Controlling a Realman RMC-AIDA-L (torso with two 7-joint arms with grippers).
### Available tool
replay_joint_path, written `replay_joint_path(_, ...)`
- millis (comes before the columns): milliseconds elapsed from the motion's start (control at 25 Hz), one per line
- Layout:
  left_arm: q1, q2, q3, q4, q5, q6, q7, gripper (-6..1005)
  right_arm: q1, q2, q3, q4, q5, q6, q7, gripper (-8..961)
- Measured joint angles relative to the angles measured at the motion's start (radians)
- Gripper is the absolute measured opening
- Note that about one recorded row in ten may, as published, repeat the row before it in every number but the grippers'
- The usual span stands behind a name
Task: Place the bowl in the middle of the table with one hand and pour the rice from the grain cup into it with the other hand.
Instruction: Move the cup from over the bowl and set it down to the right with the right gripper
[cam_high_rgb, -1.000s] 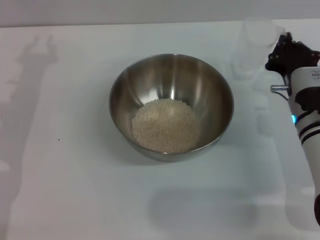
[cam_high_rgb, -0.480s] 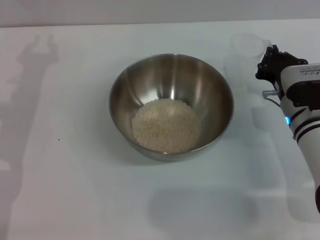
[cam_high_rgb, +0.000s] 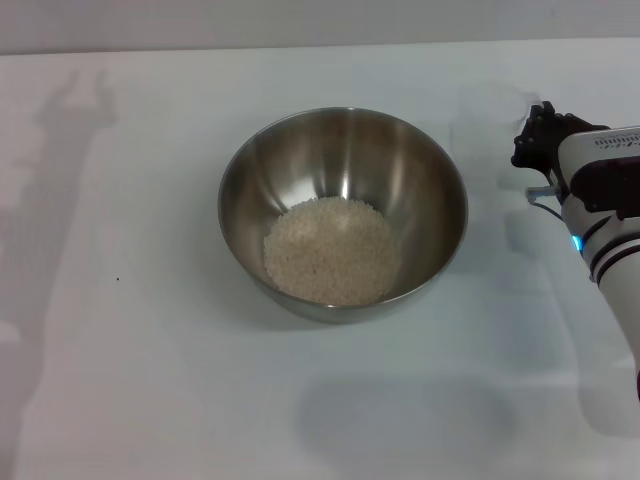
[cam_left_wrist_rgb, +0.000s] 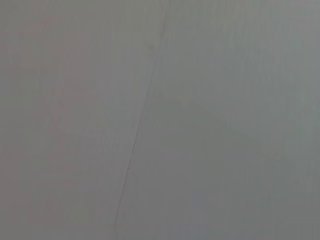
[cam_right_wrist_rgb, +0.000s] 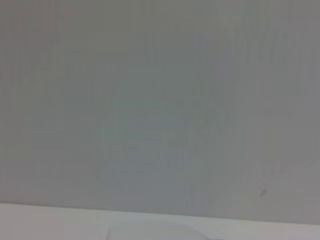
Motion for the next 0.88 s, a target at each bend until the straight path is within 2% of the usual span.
replay_joint_path(200,0.002,0.000,0.000,0.000,0.000,0.010,-0.001,327,0.005,-0.002,-0.003,-0.002,-0.001,0.007,0.000,17)
replay_joint_path(400,0.002,0.000,0.000,0.000,0.000,0.011,-0.001,327,0.008,-0.002,0.001,-0.007,-0.002,0.013,0.000,109)
replay_joint_path(520,0.001,0.000,-0.003,0.000,0.000,0.011,0.000,327,0.008,-0.002,0.001,-0.009,-0.002,0.013,0.000,251)
replay_joint_path(880,0.001,0.000,-0.004,0.002,0.000,0.011,0.005,327,-0.011,0.001,-0.026,-0.001,-0.003,0.002,0.000,243)
